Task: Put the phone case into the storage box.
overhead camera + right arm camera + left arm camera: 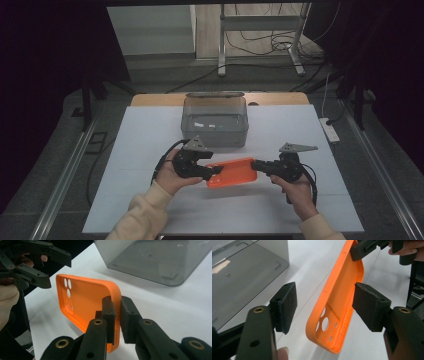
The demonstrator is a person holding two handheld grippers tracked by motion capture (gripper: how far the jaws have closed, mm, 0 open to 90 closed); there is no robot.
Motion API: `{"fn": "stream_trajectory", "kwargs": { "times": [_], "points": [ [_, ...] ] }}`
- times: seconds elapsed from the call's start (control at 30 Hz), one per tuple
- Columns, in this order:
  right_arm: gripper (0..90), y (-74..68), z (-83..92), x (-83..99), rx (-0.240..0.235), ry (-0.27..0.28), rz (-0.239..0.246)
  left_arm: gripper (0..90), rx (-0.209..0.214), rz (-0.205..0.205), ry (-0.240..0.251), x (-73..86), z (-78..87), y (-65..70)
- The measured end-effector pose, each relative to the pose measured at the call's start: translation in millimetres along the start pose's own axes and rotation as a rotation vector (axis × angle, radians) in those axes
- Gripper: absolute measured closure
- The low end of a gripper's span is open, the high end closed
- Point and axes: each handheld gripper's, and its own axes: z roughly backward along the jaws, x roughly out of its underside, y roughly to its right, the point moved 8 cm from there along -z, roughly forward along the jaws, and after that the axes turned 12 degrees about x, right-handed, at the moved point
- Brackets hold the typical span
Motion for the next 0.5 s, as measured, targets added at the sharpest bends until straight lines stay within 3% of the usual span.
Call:
{"fn": "stream_trajectory", "kwargs": {
  "times": [0.5],
  "points": [
    [82.1,3.6,5.1,-2.1,0.031,0.028,0.007,21.7,-0.008,0.045,0.041,3.6,6.6,-6.9]
  ]
}}
